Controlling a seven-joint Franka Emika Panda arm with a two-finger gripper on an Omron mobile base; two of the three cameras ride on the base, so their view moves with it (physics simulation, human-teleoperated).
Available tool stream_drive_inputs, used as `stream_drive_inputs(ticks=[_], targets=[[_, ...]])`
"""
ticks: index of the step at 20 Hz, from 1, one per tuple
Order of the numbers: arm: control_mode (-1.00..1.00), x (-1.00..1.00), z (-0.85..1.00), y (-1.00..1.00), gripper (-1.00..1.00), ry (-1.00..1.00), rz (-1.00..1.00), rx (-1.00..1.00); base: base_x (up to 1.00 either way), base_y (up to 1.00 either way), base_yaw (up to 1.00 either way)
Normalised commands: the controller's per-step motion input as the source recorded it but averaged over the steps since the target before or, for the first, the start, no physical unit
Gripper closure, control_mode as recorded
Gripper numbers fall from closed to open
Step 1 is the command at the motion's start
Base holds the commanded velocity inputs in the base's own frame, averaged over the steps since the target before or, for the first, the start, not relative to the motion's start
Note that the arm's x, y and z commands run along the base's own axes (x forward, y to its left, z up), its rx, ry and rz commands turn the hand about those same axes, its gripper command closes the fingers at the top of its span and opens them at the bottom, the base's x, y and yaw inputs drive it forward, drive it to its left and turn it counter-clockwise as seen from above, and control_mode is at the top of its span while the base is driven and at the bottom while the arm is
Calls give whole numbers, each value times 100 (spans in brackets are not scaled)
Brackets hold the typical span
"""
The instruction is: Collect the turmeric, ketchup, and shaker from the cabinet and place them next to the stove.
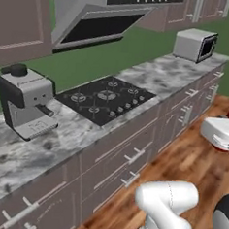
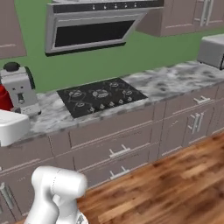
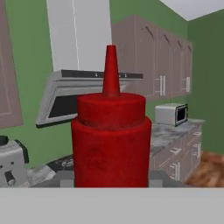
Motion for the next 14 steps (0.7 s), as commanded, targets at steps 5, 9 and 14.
stream_drive_inputs(ticks=[5, 9, 14], targets=[[100, 0, 0, 0, 100, 0, 0, 0, 100, -21, 42], [100, 0, 0, 0, 100, 0, 0, 0, 88, -41, 38], [100, 0, 0, 0, 100, 0, 0, 0, 67, -63, 32]])
